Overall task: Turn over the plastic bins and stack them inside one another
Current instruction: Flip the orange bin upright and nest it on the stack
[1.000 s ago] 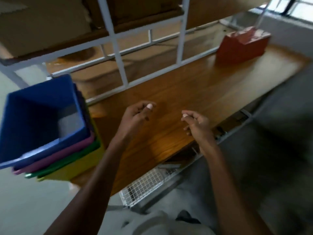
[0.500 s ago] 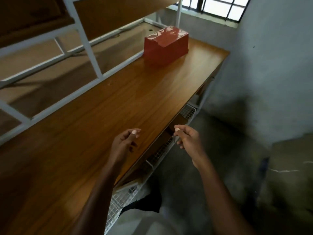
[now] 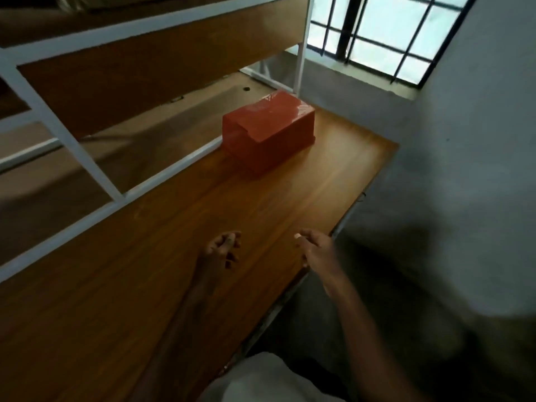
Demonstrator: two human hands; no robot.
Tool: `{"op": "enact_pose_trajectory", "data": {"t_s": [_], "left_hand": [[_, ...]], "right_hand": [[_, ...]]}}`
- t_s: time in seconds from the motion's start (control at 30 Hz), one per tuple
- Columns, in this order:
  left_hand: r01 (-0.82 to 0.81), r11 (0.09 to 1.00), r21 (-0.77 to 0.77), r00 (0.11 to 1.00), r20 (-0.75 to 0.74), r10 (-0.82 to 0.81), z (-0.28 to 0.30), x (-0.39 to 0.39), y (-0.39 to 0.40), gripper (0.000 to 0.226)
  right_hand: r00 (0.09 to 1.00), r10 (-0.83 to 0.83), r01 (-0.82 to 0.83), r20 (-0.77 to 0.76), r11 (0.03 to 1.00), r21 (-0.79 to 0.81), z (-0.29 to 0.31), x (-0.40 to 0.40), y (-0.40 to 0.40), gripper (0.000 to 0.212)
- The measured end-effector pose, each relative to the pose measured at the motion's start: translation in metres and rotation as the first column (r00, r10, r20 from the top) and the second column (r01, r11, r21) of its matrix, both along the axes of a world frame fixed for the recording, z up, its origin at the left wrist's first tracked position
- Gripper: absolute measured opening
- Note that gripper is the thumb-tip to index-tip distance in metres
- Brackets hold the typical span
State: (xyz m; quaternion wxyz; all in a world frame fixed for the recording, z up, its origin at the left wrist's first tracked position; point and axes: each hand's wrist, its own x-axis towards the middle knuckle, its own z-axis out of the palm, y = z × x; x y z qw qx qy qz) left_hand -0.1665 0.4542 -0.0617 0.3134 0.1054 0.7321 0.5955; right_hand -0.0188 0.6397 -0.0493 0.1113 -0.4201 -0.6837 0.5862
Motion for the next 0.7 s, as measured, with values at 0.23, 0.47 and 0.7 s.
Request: {"op": "enact_pose_trajectory", "data": {"t_s": [0.23,0.47,0.7], "left_hand": [[-0.126,0.992,-0.008,0.992,-0.026,0.126,0.0,-0.051,0.096,0.025],[-0.354,0.934,-0.054,0.935,0.021,0.355,-0.015,-0.094,0.208,0.021],[-0.538,0.826,-0.167,0.829,0.071,0.555,-0.024,-0.131,0.294,0.062]], "right_hand": [[0.99,0.134,-0.13,0.05,0.989,-0.073,-0.017,-0.079,0.117,0.026],[0.948,0.307,-0.295,0.088,0.947,-0.123,-0.028,-0.164,0.26,0.027],[0.952,0.298,-0.29,0.069,0.952,-0.1,-0.046,-0.245,0.381,0.056]]}}
